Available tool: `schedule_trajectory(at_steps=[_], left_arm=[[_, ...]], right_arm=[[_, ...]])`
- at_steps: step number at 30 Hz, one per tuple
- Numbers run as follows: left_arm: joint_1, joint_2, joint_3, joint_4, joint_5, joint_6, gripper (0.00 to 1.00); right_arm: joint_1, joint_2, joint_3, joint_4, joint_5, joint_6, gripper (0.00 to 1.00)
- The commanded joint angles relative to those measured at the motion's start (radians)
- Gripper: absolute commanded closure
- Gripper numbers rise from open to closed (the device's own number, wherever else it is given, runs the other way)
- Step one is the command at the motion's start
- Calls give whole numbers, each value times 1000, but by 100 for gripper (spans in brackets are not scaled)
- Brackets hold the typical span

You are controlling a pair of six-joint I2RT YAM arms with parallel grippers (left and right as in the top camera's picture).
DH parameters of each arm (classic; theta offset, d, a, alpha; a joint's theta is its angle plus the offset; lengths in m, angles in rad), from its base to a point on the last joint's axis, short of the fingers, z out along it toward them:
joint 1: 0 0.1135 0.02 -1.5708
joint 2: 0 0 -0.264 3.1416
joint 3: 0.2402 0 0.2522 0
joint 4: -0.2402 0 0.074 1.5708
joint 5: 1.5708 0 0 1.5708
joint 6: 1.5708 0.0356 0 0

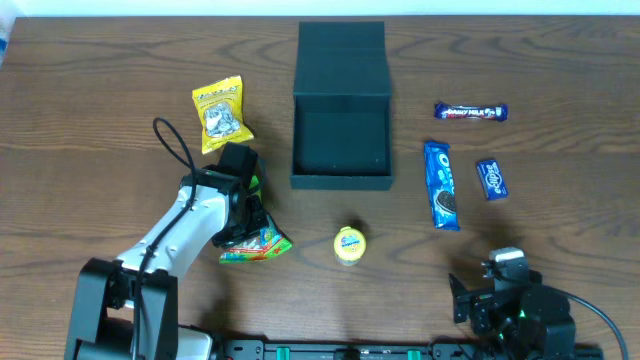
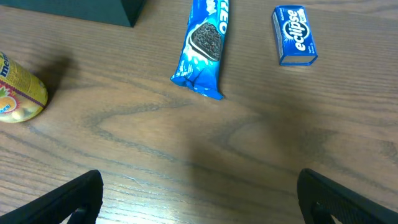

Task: Pack container
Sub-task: 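Close the left gripper on the Haribo bag's top edge and lift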

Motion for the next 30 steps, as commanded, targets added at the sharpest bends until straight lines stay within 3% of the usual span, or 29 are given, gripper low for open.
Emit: schedule_trajectory(at_steps=[1, 25, 27, 29, 30], left_arm=[[2, 13, -12, -1, -5, 2, 92], [-53, -185, 93, -146, -34, 0, 93], [-54, -185, 93, -159, -62, 1, 79], [-54, -185, 93, -171, -85, 3, 57], [-53, -185, 93, -175, -93, 3, 55]], right_arm=[[-7, -6, -5, -8, 0, -8, 1], [-7, -6, -5, -8, 0, -8, 1], [-7, -6, -5, -8, 0, -8, 1], [-7, -6, -5, -8, 0, -8, 1], [-7, -6, -5, -8, 0, -8, 1]])
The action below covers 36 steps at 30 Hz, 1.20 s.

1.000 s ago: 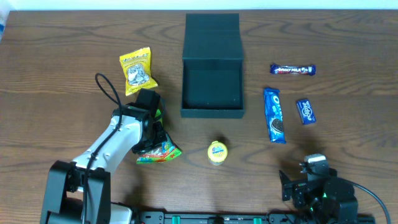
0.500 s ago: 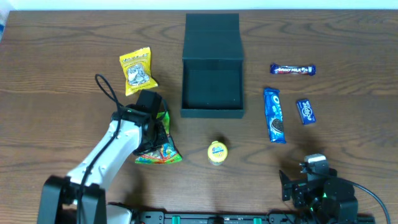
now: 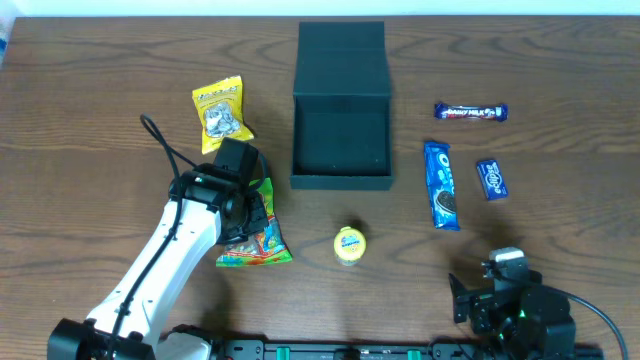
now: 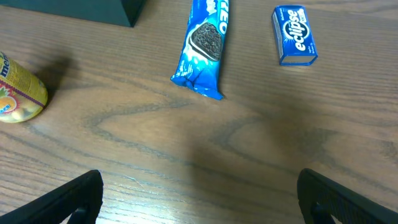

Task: Pack container
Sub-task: 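Close the left gripper on the Haribo bag's top edge and lift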

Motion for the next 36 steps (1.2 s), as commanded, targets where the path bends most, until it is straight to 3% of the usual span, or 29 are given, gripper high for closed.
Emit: schedule_trajectory(at_steps=[1, 4, 9, 13, 36], left_arm=[[-3, -4, 15, -14, -64, 1, 53], [-3, 3, 11, -10, -78, 1, 44], [-3, 48, -9, 38, -82, 1, 41], [-3, 95, -10, 69, -82, 1, 29], [-3, 272, -11, 160, -89, 2, 11]], right_arm=[[-7, -6, -5, -8, 0, -8, 1], [-7, -6, -5, -8, 0, -8, 1], [-7, -6, -5, -8, 0, -8, 1], [-7, -6, -5, -8, 0, -8, 1], [-7, -6, -5, -8, 0, -8, 1]])
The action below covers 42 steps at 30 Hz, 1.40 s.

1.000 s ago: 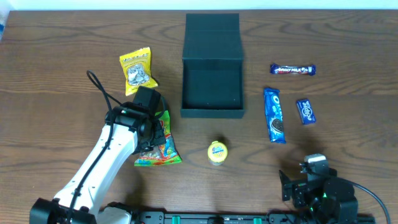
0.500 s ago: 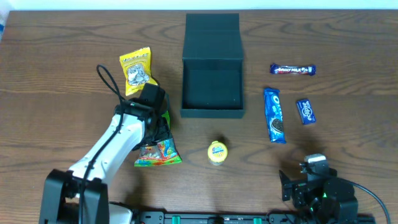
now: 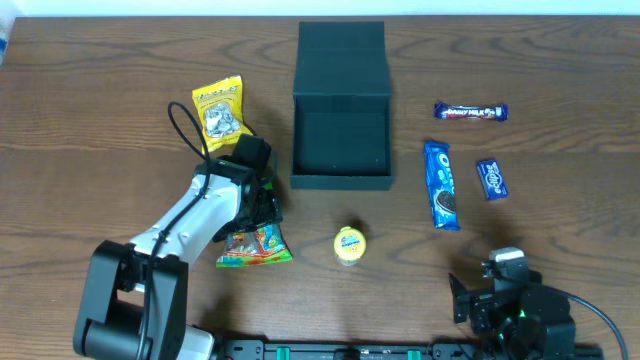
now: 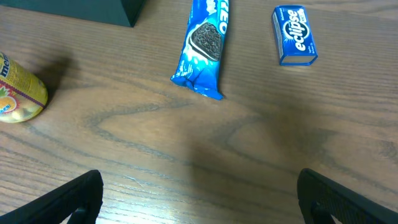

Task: Pack container
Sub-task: 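Close the left gripper on the Haribo bag's top edge and lift, then carry the Haribo bag with the left gripper into the black box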

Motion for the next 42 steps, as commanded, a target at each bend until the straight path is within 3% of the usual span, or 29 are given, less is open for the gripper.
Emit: schedule_trajectory(at_steps=[1, 8, 17, 25, 32, 42], left_arm=[[0, 28, -9, 7, -25, 4, 11], [-1, 42, -9, 14, -26, 4, 14], [-1, 42, -10, 15, -25, 3, 51], [-1, 42, -31, 27, -25, 3, 68], [-1, 42, -50, 36, -24, 2, 73], [-12, 31, -50, 36, -24, 3, 93]], right_arm=[[-7, -6, -5, -8, 0, -8, 1], [-7, -6, -5, -8, 0, -8, 1], [-7, -6, -5, -8, 0, -9, 1], [-7, -6, -5, -8, 0, -8, 1], [-7, -6, -5, -8, 0, -8, 1], [-7, -6, -5, -8, 0, -8, 1]])
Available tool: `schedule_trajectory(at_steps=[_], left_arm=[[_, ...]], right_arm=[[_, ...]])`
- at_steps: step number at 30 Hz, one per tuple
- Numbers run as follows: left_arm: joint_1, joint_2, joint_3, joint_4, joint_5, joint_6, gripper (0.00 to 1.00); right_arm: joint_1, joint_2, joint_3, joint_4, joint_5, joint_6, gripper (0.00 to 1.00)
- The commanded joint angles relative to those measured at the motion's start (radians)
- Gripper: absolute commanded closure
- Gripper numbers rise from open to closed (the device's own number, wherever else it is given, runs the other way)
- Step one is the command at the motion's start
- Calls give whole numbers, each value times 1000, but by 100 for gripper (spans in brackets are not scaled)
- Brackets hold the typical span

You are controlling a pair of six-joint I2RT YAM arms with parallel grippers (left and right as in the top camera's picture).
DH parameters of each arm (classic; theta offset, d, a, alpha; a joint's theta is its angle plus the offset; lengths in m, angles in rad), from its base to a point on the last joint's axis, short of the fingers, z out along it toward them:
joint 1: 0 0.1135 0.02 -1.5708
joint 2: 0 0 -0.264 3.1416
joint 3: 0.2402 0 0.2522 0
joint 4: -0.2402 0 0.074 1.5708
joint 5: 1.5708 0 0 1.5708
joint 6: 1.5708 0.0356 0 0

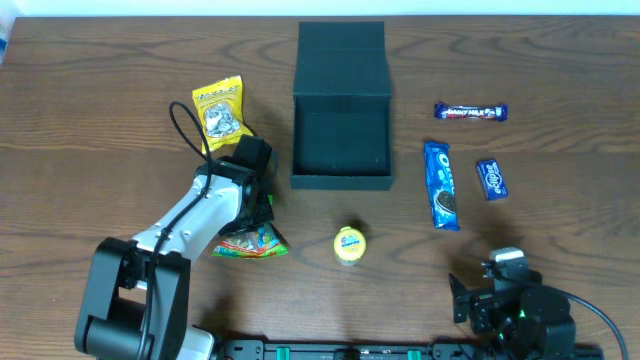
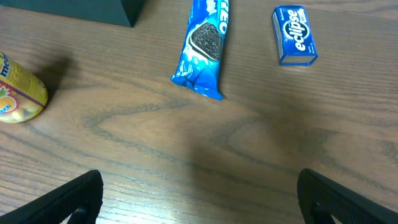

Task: Pack container
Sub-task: 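Carry the Haribo bag with the left gripper into the black box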

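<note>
The dark green open box (image 1: 341, 140) stands at the table's back middle, its lid folded back. In the overhead view my left gripper (image 1: 258, 202) is at the top edge of a colourful candy bag (image 1: 250, 243), which narrows toward the fingers and looks pinched; the fingertips are hidden under the wrist. My right gripper (image 2: 199, 202) rests open over bare wood near the front edge, fingers (image 2: 74, 199) wide apart. Ahead of it lie a blue Oreo pack (image 2: 204, 43), a blue Eclipse gum box (image 2: 294, 35) and a yellow round cup (image 2: 18, 90).
A yellow snack bag (image 1: 220, 112) lies left of the box. A dark chocolate bar (image 1: 470, 111) lies right of it, beyond the Oreo pack (image 1: 441, 184). The yellow cup (image 1: 349, 245) sits in front of the box.
The candy bag has changed from lying flat and rectangular to drawn in toward my left gripper. The left arm barely shifted. The right arm has not moved.
My left gripper first sat low over the candy bag. Then the arm stretched out with the bag lying flat below it. Later the gripper stood at the bag's top edge nearer the box, and now the bag is pulled in there. The right arm stayed still throughout.
</note>
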Motion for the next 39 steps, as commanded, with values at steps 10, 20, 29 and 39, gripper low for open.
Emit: schedule_trajectory(at_steps=[10, 20, 29, 39], left_arm=[[-36, -122, -33, -14, 34, -1, 94], [-51, -286, 19, -153, 77, -3, 94], [-187, -296, 379, -380, 52, 11, 94], [-291, 54, 886, -505, 60, 115, 95]], right_arm=[[-7, -6, -5, -8, 0, -8, 1], [-7, -6, -5, -8, 0, -8, 1], [-7, -6, -5, -8, 0, -8, 1], [-7, -6, -5, -8, 0, -8, 1]])
